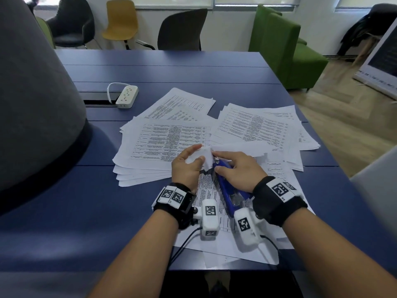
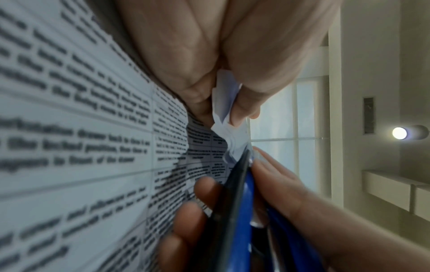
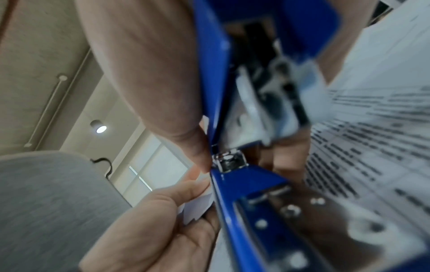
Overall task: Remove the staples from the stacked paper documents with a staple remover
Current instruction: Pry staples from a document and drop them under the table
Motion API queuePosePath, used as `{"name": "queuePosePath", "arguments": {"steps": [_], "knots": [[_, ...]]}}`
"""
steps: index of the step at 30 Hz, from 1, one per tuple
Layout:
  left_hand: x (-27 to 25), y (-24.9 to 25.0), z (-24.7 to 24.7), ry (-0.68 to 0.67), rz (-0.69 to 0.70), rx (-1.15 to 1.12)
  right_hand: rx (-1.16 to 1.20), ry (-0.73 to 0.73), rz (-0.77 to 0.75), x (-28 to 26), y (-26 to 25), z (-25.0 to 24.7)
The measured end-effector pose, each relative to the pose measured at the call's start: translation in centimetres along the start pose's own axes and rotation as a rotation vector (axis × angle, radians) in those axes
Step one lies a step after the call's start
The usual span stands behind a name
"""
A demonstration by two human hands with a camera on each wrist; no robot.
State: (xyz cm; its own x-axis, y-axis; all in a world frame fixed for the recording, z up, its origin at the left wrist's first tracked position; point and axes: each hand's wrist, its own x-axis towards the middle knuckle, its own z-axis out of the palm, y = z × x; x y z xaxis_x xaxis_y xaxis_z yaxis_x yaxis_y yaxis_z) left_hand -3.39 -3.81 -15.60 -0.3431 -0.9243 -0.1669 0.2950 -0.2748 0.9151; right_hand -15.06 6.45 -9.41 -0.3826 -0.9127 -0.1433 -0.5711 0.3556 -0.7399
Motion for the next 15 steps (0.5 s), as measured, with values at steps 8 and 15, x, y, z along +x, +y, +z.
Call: {"name": "queuePosePath", "arguments": {"steps": [8, 15], "knots": [[0.0, 0.3, -0.1, -0.023, -0.04, -0.016, 0.278, -0.001, -0.008, -0.7, 0.1, -0.5], [-0.2, 0.2, -0.1, -0.015, -0.017, 0.003, -0.241, -0.058, 0.006, -1.0, -1.9, -0.3]]}}
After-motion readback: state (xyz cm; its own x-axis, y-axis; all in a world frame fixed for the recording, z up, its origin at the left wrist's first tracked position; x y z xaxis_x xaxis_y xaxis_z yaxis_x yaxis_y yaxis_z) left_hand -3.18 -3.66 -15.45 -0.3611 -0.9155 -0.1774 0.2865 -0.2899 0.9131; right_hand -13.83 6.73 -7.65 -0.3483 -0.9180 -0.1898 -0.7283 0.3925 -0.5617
